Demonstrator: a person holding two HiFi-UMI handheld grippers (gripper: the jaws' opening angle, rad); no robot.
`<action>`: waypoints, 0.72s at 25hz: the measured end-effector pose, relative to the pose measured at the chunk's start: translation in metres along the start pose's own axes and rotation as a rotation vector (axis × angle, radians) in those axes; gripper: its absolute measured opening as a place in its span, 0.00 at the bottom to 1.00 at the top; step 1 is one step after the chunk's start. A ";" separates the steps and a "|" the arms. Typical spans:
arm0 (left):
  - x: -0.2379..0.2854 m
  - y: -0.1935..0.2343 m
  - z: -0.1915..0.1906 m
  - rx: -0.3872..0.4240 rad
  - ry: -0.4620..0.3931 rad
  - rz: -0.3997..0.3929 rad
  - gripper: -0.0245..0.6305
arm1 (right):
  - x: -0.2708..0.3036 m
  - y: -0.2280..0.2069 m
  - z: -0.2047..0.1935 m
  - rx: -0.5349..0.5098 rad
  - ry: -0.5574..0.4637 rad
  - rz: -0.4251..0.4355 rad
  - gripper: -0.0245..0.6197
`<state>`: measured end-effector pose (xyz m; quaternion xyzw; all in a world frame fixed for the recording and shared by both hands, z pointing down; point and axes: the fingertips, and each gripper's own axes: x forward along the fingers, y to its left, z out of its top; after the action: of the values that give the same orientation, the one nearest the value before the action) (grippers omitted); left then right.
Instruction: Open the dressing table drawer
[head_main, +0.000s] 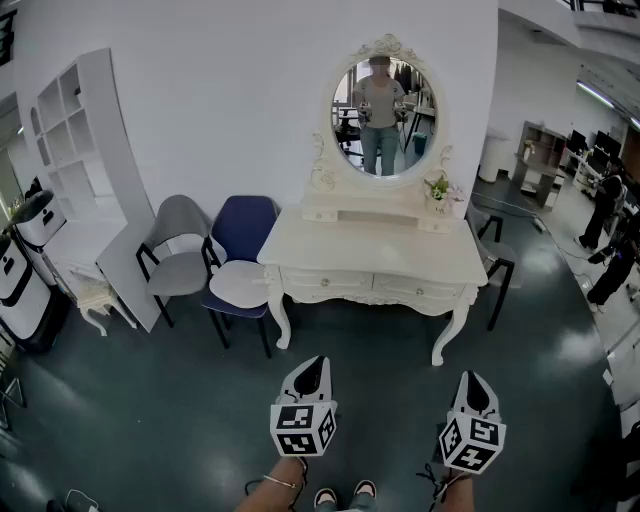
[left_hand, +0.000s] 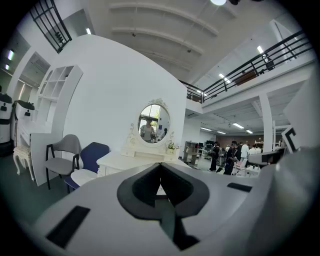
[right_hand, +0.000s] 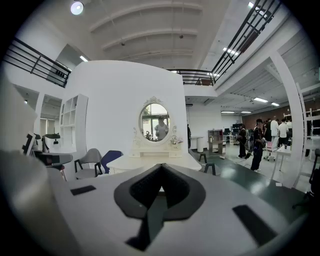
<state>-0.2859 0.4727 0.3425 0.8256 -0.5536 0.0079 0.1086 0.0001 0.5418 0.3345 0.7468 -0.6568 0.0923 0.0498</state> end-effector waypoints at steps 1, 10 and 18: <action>0.002 0.001 0.001 0.001 -0.001 0.002 0.07 | 0.002 0.000 0.000 0.001 -0.001 0.001 0.04; 0.012 -0.001 0.002 0.012 -0.001 0.001 0.07 | 0.013 -0.001 -0.001 0.019 0.007 0.028 0.05; 0.016 -0.007 0.003 0.028 -0.003 -0.004 0.07 | 0.014 -0.010 0.000 0.045 -0.008 0.020 0.05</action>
<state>-0.2740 0.4602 0.3405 0.8281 -0.5521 0.0142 0.0962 0.0116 0.5292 0.3381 0.7415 -0.6621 0.1044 0.0294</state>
